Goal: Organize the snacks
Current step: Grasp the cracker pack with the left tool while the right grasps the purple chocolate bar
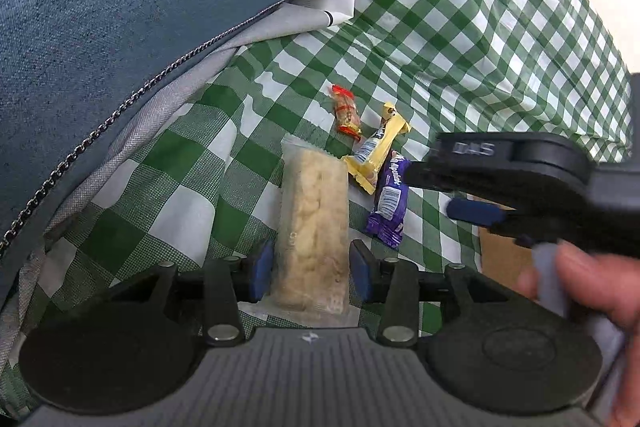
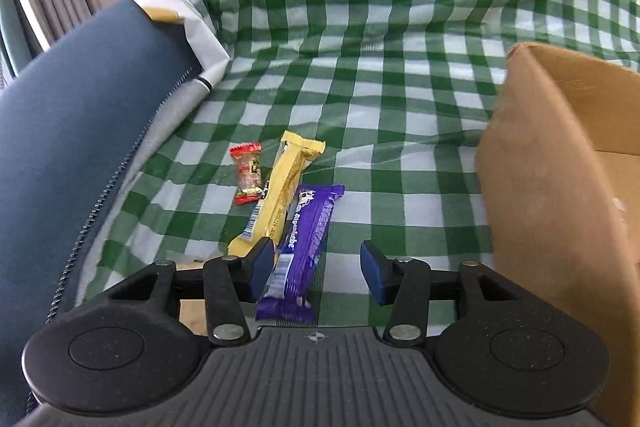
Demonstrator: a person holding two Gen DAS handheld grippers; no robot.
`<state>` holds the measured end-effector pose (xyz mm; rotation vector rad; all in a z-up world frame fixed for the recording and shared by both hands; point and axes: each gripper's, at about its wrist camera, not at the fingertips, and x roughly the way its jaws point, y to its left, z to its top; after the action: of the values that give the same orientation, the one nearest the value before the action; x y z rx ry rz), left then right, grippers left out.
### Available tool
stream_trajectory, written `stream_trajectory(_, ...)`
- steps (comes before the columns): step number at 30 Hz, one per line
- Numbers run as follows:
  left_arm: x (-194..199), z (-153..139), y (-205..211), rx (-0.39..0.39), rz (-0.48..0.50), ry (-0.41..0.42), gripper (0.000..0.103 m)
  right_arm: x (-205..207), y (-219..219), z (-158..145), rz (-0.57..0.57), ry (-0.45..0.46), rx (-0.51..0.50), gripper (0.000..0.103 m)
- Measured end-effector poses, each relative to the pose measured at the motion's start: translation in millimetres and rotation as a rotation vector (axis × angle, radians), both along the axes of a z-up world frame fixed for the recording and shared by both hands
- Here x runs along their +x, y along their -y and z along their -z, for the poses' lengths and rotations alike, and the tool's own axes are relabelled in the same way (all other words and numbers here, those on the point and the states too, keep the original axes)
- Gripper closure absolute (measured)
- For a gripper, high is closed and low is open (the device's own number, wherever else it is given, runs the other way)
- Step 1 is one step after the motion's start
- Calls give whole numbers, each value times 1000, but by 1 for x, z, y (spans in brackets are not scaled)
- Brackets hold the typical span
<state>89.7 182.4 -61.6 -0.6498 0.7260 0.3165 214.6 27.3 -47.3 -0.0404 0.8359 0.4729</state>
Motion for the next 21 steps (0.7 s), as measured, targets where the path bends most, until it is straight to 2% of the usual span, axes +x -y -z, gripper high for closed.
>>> stream_trajectory(3, -1, 0, -2, -13, -2, 10, 55, 12, -10, 11, -8, -53, -12, 47)
stream_trajectory(7, -3, 1, -5, -26, -8, 16, 55, 20, -24, 24, -22, -86, -55, 49)
stream_trajectory(8, -3, 1, -4, -27, -8, 15, 55, 20, -26, 26, -28, -90, -66, 53)
stream_trajectory(10, -3, 1, -3, -26, -7, 11, 54, 19, -26, 30, -33, -89, -80, 76)
stream_trajectory(11, -3, 1, -3, -26, -6, 10, 53, 18, -24, 30, -33, -89, -80, 78)
stream_trajectory(21, 0, 0, 2, -7, -4, 8, 52, -15, 38, 14, -39, -54, -61, 78)
